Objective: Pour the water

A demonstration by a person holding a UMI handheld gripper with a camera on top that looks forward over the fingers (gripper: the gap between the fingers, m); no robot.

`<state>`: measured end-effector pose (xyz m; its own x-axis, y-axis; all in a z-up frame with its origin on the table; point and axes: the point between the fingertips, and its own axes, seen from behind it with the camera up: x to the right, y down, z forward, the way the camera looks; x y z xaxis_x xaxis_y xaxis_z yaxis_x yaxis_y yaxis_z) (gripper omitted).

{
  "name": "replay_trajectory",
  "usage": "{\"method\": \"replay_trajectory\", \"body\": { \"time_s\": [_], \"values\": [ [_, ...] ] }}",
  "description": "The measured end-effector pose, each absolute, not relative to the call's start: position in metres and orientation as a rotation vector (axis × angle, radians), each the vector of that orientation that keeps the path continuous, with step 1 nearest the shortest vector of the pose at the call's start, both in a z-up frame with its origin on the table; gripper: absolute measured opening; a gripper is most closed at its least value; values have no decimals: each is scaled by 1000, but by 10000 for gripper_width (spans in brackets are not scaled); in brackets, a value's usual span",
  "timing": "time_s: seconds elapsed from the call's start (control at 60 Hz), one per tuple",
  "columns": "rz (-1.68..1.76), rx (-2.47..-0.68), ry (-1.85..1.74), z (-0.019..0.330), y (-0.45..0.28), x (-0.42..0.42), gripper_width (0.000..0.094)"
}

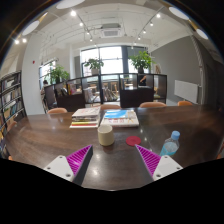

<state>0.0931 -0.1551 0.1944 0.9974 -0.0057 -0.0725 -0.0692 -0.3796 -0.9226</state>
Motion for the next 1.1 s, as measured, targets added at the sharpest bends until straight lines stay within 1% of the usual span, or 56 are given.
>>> {"method": "replay_trajectory", "body": {
  "time_s": [0.067, 0.083, 0.133, 0.167, 0.2, 0.267, 0.35, 0.45, 0.617, 0.683, 0.733, 0.767, 0.817, 0.833, 0.883, 1.033, 1.1],
  "values": [
    [38, -1982, 92, 180, -165, 114, 854],
    [33, -1988, 104, 181, -164, 114, 859],
    [4, -1998, 143, 142, -177, 167, 859],
    [-19, -2003, 164, 127, -183, 192, 852],
    [-47, -2006, 188, 115, -189, 217, 844],
    [-96, -1985, 219, 101, -194, 256, 829],
    [-138, -1989, 235, 79, -185, 287, 832],
    [-140, -1967, 259, 63, -158, 313, 833],
    [-143, -1910, 209, 53, -105, 332, 833],
    [-141, -1890, 194, 51, -85, 336, 817],
    [-117, -1871, 189, 54, -73, 335, 779],
    [-106, -1842, 182, 60, -67, 333, 716],
    [-120, -1812, 174, 66, -59, 334, 564],
    [-135, -1808, 176, 66, -56, 336, 494],
    [-149, -1812, 188, 64, -54, 338, 485],
    [-193, -1812, 177, 68, -54, 331, 357],
    [-220, -1816, 153, 67, -52, 336, 333]
  ]
}}
